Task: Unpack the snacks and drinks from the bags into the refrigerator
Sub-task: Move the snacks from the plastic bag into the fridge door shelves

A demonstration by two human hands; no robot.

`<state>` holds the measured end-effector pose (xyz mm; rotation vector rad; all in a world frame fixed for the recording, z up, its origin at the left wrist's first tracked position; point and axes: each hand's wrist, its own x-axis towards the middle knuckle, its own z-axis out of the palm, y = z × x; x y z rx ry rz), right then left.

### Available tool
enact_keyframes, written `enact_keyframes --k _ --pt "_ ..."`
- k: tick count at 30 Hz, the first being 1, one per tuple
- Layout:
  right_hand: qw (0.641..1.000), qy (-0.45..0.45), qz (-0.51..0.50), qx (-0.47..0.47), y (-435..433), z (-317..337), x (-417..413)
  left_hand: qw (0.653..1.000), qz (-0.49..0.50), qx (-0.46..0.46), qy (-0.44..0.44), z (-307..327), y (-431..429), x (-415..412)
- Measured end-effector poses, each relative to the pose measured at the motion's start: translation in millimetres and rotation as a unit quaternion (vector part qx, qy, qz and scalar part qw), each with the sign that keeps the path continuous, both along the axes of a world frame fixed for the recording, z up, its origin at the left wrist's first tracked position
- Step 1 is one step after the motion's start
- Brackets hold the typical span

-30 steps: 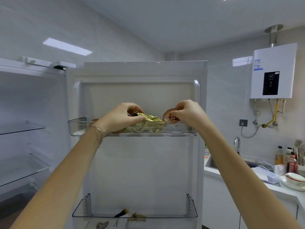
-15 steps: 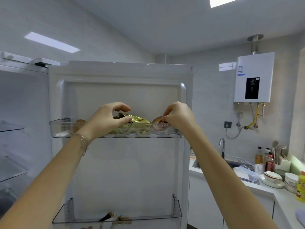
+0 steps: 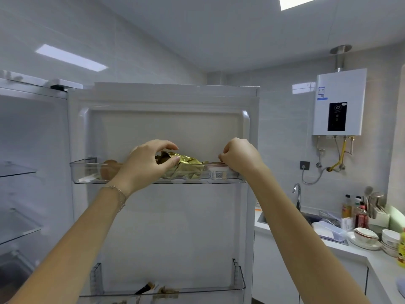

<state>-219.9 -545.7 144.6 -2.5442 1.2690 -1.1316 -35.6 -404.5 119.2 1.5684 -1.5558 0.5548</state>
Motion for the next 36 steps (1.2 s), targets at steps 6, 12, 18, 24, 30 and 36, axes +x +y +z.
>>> enact_keyframes --k 6,12,18,24,30,36 --pt "0.989 -0.092 0.078 -0.082 17 -15 -5 0.994 0.072 -0.029 -0.079 -9 3 -7" --pt "0.966 -0.117 0.071 -0.22 31 -37 -13 0.981 0.14 -0.055 -0.12 -19 6 -19" --pt "0.98 -0.055 -0.004 -0.192 38 -58 -49 0.972 0.146 -0.104 -0.152 -34 -6 -45" --pt "0.983 -0.049 -0.079 -0.161 36 -86 -122 0.978 0.076 -0.102 -0.168 -56 -40 -110" --pt "0.971 -0.024 -0.192 -0.138 11 -111 -234 0.975 0.004 -0.09 -0.202 -83 -92 -213" --pt "0.959 0.002 -0.258 -0.119 -16 -136 -354 0.975 -0.072 -0.068 -0.198 -107 -162 -329"
